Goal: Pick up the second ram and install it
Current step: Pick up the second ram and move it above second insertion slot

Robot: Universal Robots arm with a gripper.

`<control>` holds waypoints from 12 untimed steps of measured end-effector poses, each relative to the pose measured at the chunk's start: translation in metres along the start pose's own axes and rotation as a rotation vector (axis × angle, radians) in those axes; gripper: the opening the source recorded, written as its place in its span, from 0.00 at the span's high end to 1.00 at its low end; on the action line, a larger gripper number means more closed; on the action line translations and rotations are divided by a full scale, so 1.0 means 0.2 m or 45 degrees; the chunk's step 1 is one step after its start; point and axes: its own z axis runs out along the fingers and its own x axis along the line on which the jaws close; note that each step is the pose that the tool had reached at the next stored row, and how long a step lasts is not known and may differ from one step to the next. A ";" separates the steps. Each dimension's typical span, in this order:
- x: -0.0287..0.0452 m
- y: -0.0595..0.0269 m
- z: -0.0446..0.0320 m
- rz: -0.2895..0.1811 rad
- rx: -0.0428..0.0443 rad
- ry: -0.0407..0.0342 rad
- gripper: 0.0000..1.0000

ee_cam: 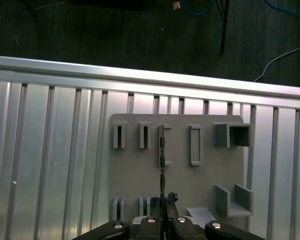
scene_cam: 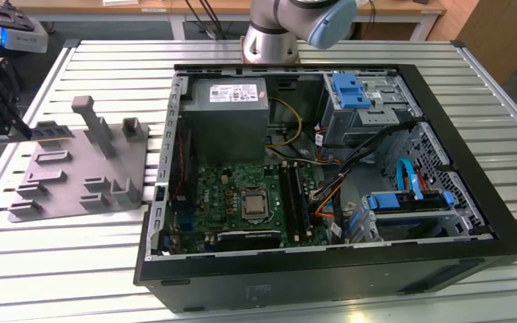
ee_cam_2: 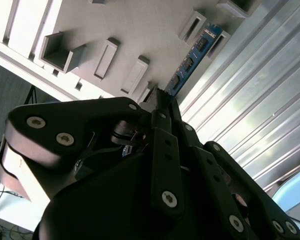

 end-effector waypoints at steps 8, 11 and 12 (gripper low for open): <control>-0.002 0.001 -0.020 0.000 0.000 0.0001 0.86; -0.003 0.001 -0.030 0.000 0.000 0.0001 0.86; -0.003 0.001 -0.032 0.000 0.000 0.0000 0.86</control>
